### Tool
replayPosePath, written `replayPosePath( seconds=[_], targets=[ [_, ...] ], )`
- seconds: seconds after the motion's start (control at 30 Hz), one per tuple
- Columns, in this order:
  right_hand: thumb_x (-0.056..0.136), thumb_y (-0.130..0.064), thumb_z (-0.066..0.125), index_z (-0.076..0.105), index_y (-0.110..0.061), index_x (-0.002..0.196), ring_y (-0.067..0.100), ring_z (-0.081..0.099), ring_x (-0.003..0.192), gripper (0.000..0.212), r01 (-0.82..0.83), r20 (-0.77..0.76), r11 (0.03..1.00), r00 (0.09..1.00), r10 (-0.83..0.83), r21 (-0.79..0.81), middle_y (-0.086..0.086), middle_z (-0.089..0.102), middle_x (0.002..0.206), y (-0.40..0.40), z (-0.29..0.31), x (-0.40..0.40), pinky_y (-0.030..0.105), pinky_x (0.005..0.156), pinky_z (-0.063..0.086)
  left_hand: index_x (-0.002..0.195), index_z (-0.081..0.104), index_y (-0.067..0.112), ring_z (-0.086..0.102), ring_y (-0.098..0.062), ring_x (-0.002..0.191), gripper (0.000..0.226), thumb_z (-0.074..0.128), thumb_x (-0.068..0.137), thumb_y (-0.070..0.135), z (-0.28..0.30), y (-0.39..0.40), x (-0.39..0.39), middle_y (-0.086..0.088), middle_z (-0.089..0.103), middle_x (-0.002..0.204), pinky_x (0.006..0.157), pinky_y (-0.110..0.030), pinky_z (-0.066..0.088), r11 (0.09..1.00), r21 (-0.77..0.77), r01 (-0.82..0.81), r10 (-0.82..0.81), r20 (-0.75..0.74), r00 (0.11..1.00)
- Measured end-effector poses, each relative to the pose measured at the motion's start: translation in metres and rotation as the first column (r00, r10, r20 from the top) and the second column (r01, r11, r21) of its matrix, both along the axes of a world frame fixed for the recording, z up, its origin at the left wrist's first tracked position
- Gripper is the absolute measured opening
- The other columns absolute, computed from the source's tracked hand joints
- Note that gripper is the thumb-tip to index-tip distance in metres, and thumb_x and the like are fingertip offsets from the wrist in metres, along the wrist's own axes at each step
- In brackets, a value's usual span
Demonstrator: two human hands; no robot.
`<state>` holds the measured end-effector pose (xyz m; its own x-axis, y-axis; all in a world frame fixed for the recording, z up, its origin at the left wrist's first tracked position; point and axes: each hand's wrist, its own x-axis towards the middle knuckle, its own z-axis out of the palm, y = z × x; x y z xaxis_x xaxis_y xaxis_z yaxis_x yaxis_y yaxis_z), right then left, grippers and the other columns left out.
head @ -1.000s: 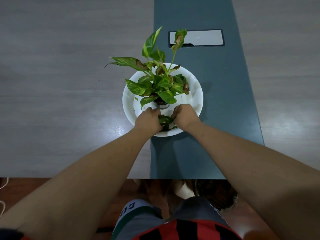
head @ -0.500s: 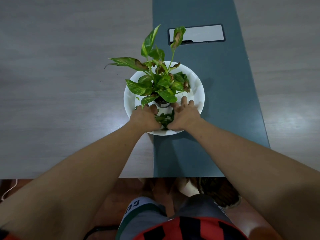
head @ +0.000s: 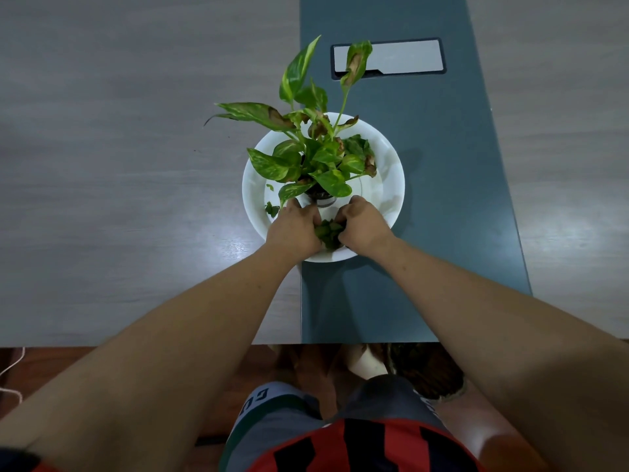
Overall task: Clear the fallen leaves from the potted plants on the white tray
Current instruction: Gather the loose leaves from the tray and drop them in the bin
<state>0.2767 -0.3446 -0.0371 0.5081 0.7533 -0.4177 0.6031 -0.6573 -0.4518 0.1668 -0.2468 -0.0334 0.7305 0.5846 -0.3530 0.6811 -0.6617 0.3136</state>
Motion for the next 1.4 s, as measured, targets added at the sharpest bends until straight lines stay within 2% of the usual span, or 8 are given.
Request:
replayPosePath(
  seconds=[0.37,0.87,1.0,1.1,1.17,1.2,1.3,1.4],
  targets=[
    [0.075,-0.005,0.074,0.076,-0.007,0.101,0.021,0.065,0.089,0.026,0.299,-0.205,0.954,0.935,-0.290,0.013,0.009,0.074,0.100,0.000,0.014,0.015,0.022,0.071,0.046,0.094,0.078,0.008,0.064,-0.019,0.091,0.020,0.065,0.081,0.002,-0.001,0.020,-0.002,-0.005,0.074,0.102,0.081,-0.023,0.048,0.933,-0.226,-0.281,0.318,0.145,0.937],
    [0.069,-0.009,0.083,0.074,-0.014,0.086,0.022,0.066,0.088,0.019,0.555,-0.412,0.832,0.762,-0.499,0.018,0.003,0.069,0.089,-0.014,0.037,0.022,0.033,0.085,0.057,0.063,0.075,0.020,0.073,-0.030,0.090,0.017,0.084,0.066,0.006,0.008,0.033,-0.016,-0.013,0.077,0.089,0.090,-0.041,0.058,0.586,-0.591,-0.554,0.709,0.043,0.704],
    [0.066,-0.003,0.084,0.069,-0.023,0.067,0.028,0.072,0.090,0.024,0.666,-0.508,0.746,0.639,-0.577,-0.009,0.009,0.075,0.093,-0.021,0.041,0.020,0.042,0.083,0.061,0.095,0.075,-0.001,0.070,-0.028,0.097,0.018,0.077,0.077,-0.003,0.014,0.032,-0.017,-0.018,0.072,0.104,0.087,-0.035,0.058,0.432,-0.731,-0.528,0.808,0.054,0.587],
    [0.065,0.000,0.084,0.069,-0.017,0.070,0.033,0.072,0.089,0.024,0.731,-0.572,0.682,0.548,-0.611,-0.028,0.015,0.075,0.095,-0.023,0.043,0.018,0.047,0.079,0.061,0.138,0.052,0.007,0.051,-0.019,0.130,0.040,0.054,0.098,0.014,0.031,0.029,-0.024,-0.008,0.050,0.146,0.108,-0.024,0.038,0.527,-0.672,-0.520,0.705,0.004,0.709],
    [0.062,0.002,0.085,0.069,-0.014,0.069,0.035,0.073,0.088,0.023,0.759,-0.605,0.650,0.502,-0.618,-0.033,0.016,0.075,0.093,-0.023,0.044,0.014,0.049,0.079,0.061,0.148,0.037,0.017,0.031,-0.013,0.145,0.045,0.037,0.104,0.024,0.034,0.028,-0.030,0.002,0.034,0.157,0.114,-0.018,0.020,0.790,-0.465,-0.401,0.470,0.037,0.882],
    [0.060,0.002,0.086,0.070,-0.013,0.069,0.036,0.073,0.087,0.024,0.774,-0.620,0.633,0.483,-0.619,-0.029,0.017,0.075,0.092,-0.023,0.044,0.013,0.049,0.081,0.061,0.150,0.034,0.017,0.029,-0.013,0.146,0.045,0.035,0.105,0.024,0.034,0.028,-0.031,0.002,0.031,0.159,0.112,-0.017,0.018,0.796,-0.469,-0.383,0.449,0.032,0.893],
    [0.056,0.004,0.087,0.071,-0.009,0.074,0.036,0.073,0.085,0.027,0.824,-0.655,0.567,0.419,-0.628,-0.016,0.019,0.074,0.090,-0.025,0.046,0.010,0.047,0.084,0.060,0.137,0.049,-0.001,0.053,-0.025,0.129,0.040,0.051,0.097,0.002,0.035,0.035,-0.025,-0.018,0.050,0.144,0.096,-0.024,0.047,0.284,-0.853,-0.437,0.760,-0.077,0.645],
    [0.063,0.007,0.083,0.069,-0.010,0.071,0.032,0.073,0.080,0.023,0.859,-0.664,0.511,0.387,-0.640,0.008,0.016,0.073,0.084,-0.032,0.063,0.001,0.039,0.079,0.061,0.120,0.058,-0.013,0.064,-0.031,0.109,0.033,0.061,0.087,-0.013,0.042,0.026,-0.025,-0.022,0.068,0.109,0.093,-0.030,0.053,0.189,-0.899,-0.395,0.807,-0.086,0.584]
  ],
)
